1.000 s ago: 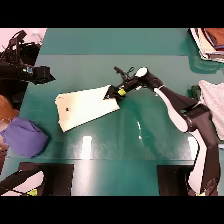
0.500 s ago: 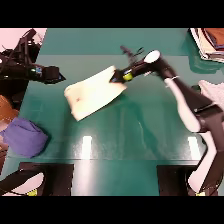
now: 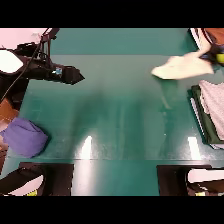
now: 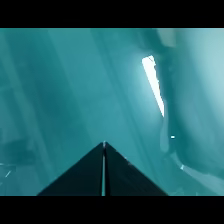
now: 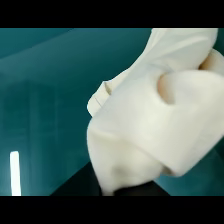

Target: Fold the shirts.

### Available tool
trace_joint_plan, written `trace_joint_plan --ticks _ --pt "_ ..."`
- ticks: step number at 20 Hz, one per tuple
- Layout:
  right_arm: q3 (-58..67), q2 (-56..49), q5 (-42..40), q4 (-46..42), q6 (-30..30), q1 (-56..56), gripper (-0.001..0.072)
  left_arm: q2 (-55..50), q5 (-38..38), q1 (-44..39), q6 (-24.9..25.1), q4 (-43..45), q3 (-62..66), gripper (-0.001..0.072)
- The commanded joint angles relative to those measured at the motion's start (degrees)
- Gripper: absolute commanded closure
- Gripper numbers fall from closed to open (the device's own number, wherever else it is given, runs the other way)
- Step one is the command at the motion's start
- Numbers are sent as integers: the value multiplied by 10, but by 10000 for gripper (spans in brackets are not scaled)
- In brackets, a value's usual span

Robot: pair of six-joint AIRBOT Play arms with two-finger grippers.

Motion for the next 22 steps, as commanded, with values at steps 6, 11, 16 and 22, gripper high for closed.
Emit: trace_joint_plan --ticks 6,11,16,22 --pt "41 34 -7 7 10 -162 696 0 61 -31 -13 -2 0 683" --pt "140 38 94 -25 56 -178 696 0 59 -31 -12 -2 0 683" --pt "44 130 140 -144 71 -178 696 0 52 -31 -11 0 0 683" --pt "-174 271 170 -284 103 -179 695 0 33 -31 -7 0 0 683"
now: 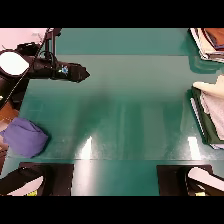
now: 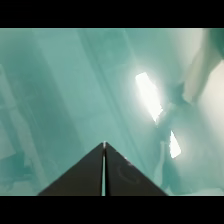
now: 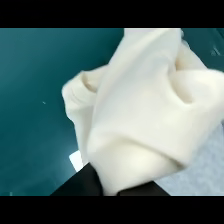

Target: Fold the shirts.

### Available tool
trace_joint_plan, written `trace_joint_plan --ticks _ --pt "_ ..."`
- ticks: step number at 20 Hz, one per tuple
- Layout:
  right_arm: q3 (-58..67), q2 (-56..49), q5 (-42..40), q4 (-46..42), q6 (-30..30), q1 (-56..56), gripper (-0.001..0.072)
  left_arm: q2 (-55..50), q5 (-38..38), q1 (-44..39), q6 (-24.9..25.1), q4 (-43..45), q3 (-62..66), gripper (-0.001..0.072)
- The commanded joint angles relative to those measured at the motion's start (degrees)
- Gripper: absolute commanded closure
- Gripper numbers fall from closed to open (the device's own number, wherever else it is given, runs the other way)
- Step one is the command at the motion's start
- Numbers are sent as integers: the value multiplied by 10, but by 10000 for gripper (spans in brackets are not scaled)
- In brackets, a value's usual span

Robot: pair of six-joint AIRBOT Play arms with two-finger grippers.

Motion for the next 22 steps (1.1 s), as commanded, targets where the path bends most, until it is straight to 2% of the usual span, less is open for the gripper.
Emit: trace_joint_plan --ticks 1,5,6,7,8,9,11,14,17,20,22 --pt "-128 84 27 -107 28 -1 695 0 -11 0 4 0 0 683" --pt "-234 156 31 -160 39 -16 691 0 -28 0 22 0 0 683" --pt "-254 170 31 -160 38 -35 597 0 -34 0 25 0 0 683" --pt "-268 180 31 -160 38 -59 324 0 -38 0 25 0 0 683" --pt "-278 188 31 -160 38 -86 91 0 -38 0 25 0 0 683" --pt "-285 195 32 -150 38 -115 14 0 -38 0 25 0 0 683" --pt "-287 209 21 -95 38 -146 16 0 -38 0 25 0 0 683" --pt "-286 222 -11 33 17 -112 18 0 -36 0 25 0 0 683" --pt "-285 208 -34 102 17 3 18 0 -30 0 29 0 0 682" --pt "-285 177 -52 109 17 146 36 0 -31 0 29 -2 0 683" --pt "-285 155 -76 103 16 235 255 0 -31 0 29 -2 0 682"
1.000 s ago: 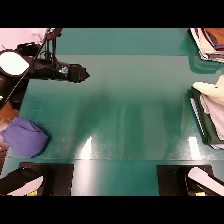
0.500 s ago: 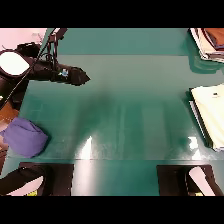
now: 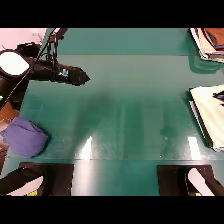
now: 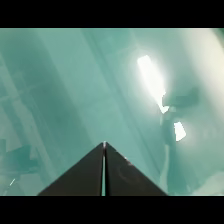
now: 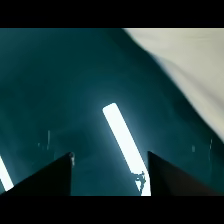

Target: Fold the shirts.

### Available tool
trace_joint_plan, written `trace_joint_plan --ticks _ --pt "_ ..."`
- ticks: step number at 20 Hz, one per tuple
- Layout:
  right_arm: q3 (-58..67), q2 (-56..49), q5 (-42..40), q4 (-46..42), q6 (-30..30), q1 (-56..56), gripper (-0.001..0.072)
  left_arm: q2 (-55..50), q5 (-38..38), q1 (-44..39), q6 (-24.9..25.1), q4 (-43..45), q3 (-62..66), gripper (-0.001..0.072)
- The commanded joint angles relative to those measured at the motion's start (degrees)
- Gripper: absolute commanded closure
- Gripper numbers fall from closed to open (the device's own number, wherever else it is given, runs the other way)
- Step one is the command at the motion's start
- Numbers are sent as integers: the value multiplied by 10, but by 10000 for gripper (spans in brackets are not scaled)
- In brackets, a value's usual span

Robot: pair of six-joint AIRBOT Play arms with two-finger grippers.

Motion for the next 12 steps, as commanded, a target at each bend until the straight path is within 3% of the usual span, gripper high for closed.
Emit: trace_joint_plan --ticks 1,4,12 --pt "0 -33 -45 14 -2 156 348 0 0 0 1 -1 0 683" --pt "0 -47 -74 15 -33 236 694 0 1 0 1 -1 0 683" --pt "0 -43 -75 17 -34 254 695 0 1 0 1 -1 0 682"
